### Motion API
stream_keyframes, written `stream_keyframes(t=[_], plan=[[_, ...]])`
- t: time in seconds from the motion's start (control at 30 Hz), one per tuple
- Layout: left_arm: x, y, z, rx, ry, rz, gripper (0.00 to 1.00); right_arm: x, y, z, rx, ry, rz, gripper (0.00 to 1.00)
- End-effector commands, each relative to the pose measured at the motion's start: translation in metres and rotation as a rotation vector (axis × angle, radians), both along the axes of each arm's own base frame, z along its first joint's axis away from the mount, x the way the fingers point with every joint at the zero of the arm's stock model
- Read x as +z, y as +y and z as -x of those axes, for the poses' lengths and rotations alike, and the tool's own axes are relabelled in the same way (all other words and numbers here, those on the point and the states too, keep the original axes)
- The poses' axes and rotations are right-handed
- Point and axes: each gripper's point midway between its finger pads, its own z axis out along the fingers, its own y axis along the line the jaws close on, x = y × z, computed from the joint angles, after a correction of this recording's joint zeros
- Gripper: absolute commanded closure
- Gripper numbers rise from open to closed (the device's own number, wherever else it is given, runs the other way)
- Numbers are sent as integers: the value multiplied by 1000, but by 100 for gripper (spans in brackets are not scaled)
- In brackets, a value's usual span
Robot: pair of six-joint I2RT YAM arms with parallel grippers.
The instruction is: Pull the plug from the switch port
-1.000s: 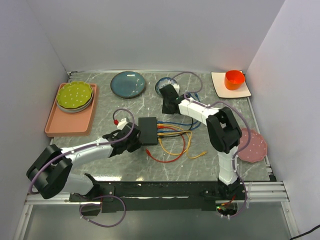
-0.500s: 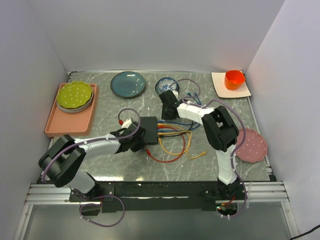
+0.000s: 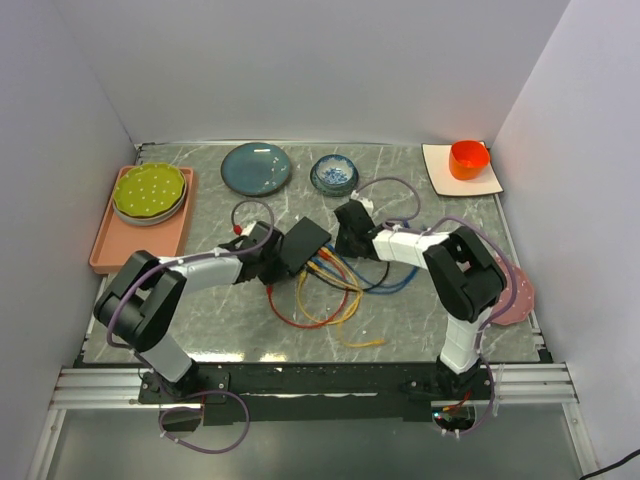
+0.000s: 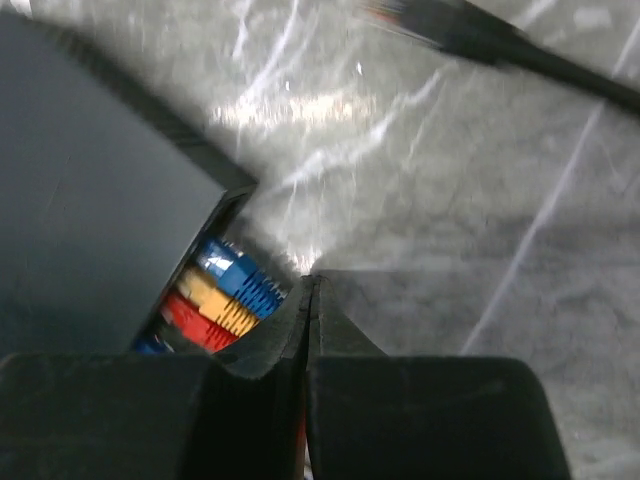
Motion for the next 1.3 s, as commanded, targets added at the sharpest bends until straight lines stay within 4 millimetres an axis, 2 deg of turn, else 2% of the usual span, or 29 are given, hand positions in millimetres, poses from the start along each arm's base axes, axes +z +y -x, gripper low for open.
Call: stream_keyframes(t=[0.0, 0.07, 0.2, 0.27, 0.4, 0.6, 0.8, 0.97, 1.07, 1.13, 1.2, 1.27], plan=[[-12, 19, -14, 27, 22, -67, 95, -19, 1, 55, 61, 124, 20, 100], [-13, 20, -20, 34, 28, -73, 95, -17, 6, 66, 75, 122, 6, 100], [-5, 6, -38, 13, 15, -54, 95, -13, 17, 76, 95, 116, -9, 100], [-7, 3, -43, 7, 23, -61, 95, -11, 22, 77, 103, 111, -14, 100], [4, -3, -59, 1, 1, -76, 95, -8, 30, 78, 116, 109, -23, 100], [10, 4, -72, 22, -13, -98, 94, -5, 38, 75, 126, 107, -30, 100], [20, 25, -76, 60, -31, -109, 94, 9, 18, 67, 94, 52, 17, 100], [44, 51, -81, 111, -81, -126, 90, 29, -7, 59, 56, -20, 70, 100], [60, 68, -82, 146, -123, -138, 82, 35, -25, 52, 21, -53, 104, 99], [68, 75, -84, 165, -153, -138, 70, 35, -28, 47, 16, -48, 96, 96], [68, 77, -85, 165, -158, -137, 64, 34, -37, 34, -16, -45, 86, 95], [63, 75, -88, 164, -144, -133, 63, 33, -33, 18, -29, -30, 62, 95]])
